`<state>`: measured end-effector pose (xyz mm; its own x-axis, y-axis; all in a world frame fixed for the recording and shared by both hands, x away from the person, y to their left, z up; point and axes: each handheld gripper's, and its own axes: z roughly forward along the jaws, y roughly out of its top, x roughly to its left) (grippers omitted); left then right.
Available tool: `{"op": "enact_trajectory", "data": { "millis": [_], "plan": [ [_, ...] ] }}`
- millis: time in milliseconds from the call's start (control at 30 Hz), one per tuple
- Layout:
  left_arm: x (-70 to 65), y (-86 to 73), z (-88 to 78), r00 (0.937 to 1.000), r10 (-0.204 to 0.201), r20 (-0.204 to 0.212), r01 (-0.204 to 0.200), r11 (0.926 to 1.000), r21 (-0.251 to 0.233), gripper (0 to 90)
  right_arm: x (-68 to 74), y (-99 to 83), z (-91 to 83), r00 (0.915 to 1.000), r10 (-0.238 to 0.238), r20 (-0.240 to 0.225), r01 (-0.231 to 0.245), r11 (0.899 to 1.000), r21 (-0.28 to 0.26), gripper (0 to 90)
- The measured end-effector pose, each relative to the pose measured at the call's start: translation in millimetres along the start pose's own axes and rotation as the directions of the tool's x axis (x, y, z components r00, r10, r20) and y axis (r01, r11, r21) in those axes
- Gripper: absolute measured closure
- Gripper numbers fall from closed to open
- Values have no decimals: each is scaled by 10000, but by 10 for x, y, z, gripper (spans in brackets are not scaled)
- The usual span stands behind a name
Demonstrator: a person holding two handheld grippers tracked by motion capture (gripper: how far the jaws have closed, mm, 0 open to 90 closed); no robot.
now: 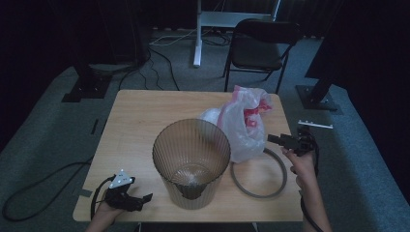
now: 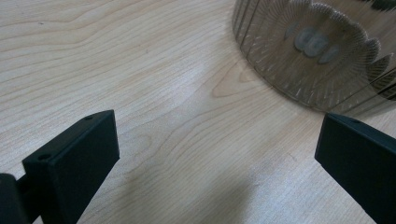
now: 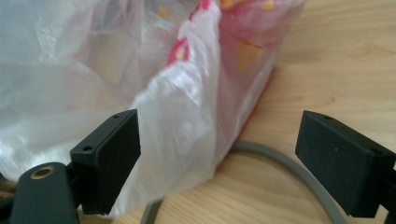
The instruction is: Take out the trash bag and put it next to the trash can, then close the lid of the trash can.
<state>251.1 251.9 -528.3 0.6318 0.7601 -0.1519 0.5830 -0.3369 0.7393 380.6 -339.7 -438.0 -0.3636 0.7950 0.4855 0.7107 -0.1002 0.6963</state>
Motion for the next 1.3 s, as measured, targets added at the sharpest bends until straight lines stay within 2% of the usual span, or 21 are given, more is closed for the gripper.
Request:
{"op": "enact_trajectory", "data": {
  "millis": [100,367,733,933,1000,1100,1133,1200,1300],
  "plan": [
    [0,-1,0,10000,6,8,-6,10000,20,0,-31,-83,-37,9999,0,108,-1,9999,104,135],
    [0,-2,-3,10000,-35,28,35,10000,-8,0,-58,-323,-102,9962,-300,822,249,9978,617,135],
    [4,-2,-3,9999,-78,78,78,10000,-6,0,-187,-614,-164,9925,-130,1212,2,9945,1047,138],
    [6,1,-4,9999,-75,86,75,10000,-6,0,-309,-696,-188,9850,-74,1723,-135,9927,1198,165],
    [9,0,-6,9999,-91,101,91,10000,-16,0,-330,-714,-178,9845,-116,1753,-110,9918,1276,200],
    [11,3,-9,9999,-86,110,87,10000,-17,0,-341,-731,-150,9806,-214,1946,-61,9902,1398,204],
    [11,3,-7,9999,-82,111,82,10000,-7,0,-348,-738,-132,9789,-251,2028,-47,9894,1454,224],
    [11,1,-6,9999,-92,123,92,10000,-1,0,-377,-754,-96,9679,-264,2501,-113,9889,1483,225],
    [13,0,-7,9999,-89,134,90,10000,-5,0,-403,-762,-77,9667,-240,2549,-163,9878,1549,240]
  ]
}}
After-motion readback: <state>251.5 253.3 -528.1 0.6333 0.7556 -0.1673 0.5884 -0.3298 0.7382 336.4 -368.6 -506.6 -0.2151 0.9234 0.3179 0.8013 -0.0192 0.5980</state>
